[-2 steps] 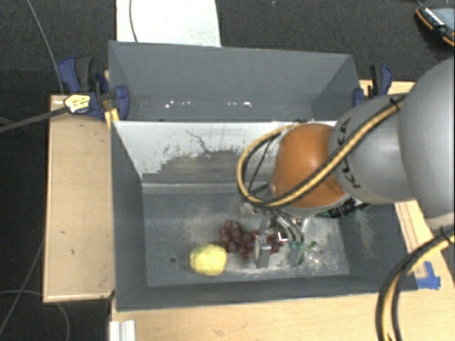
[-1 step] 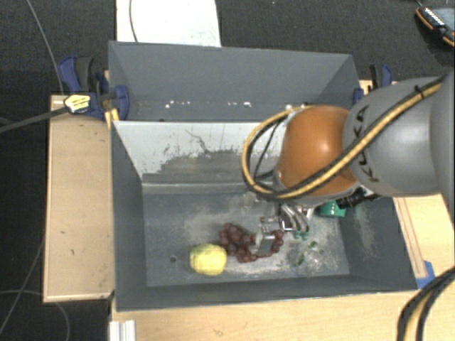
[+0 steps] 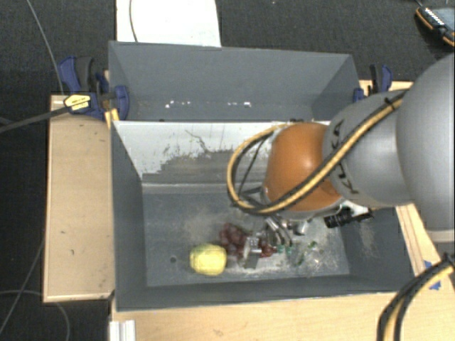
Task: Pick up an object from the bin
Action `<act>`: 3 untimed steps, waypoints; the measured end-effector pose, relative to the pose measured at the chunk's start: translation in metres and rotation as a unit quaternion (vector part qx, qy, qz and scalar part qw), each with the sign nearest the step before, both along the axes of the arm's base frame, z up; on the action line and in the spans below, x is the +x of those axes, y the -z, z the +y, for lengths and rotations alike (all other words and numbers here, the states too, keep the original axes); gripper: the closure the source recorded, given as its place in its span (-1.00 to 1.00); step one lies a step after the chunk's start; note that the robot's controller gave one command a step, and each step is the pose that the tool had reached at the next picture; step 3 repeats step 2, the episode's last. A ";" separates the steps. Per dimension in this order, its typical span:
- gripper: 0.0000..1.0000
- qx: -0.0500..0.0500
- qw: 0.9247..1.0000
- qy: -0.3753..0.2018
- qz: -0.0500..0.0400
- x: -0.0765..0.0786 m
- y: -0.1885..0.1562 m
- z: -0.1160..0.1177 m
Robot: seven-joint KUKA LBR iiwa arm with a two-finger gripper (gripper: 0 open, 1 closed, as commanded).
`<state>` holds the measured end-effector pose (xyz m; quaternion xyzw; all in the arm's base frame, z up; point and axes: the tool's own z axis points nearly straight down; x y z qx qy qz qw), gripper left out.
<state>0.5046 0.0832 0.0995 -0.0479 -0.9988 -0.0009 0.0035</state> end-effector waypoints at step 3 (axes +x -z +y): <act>1.00 0.001 0.999 0.031 -0.005 -0.025 0.030 0.001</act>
Offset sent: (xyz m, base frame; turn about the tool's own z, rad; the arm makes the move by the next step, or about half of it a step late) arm -0.0250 0.0011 -0.0295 0.0645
